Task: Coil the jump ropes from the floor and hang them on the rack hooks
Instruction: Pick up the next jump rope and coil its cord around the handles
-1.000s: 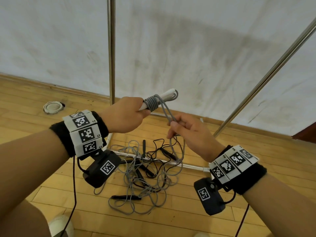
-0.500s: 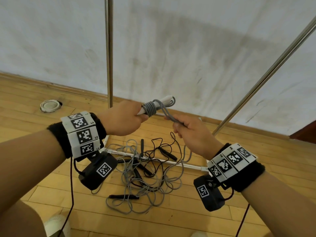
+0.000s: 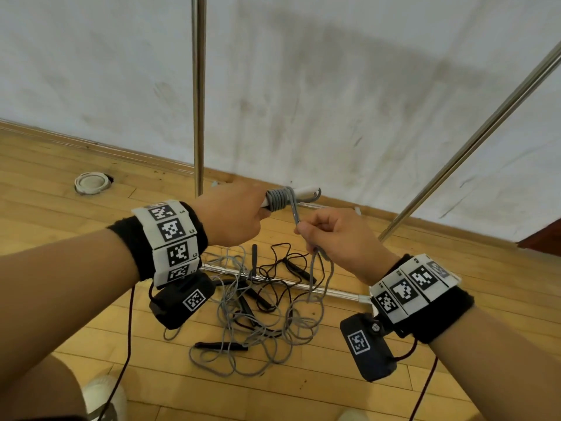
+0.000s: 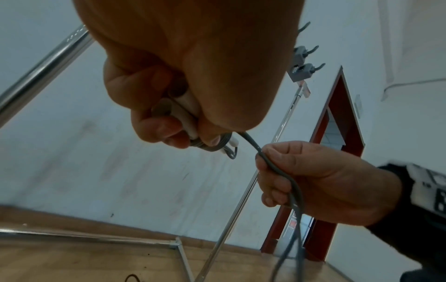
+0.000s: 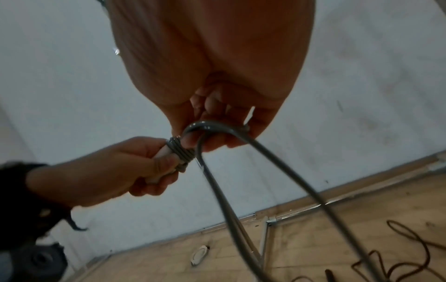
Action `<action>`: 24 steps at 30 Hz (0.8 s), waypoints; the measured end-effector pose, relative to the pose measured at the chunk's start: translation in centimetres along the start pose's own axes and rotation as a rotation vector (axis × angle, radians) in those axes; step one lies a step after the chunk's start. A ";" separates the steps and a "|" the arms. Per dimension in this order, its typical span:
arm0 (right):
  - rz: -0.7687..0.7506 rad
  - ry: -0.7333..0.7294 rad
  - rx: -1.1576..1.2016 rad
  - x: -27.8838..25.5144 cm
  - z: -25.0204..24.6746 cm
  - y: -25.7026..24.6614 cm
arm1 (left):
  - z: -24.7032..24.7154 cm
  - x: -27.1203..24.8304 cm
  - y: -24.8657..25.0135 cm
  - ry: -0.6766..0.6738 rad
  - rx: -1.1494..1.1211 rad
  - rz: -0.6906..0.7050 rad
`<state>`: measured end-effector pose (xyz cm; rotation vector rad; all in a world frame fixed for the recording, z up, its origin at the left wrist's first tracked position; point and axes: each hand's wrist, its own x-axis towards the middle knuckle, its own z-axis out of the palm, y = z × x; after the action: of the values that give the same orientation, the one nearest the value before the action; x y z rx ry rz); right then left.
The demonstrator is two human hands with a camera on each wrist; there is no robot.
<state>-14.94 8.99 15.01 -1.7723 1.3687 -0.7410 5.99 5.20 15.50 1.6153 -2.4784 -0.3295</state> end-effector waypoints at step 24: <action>-0.052 -0.232 0.095 -0.1 -1.0 3.5 | -3.8 -2.6 0.6 -0.402 -0.804 0.158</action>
<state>-17.62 8.44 12.62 -1.7636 1.1191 -0.5964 7.51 7.43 19.25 1.0701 -2.2046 -1.5089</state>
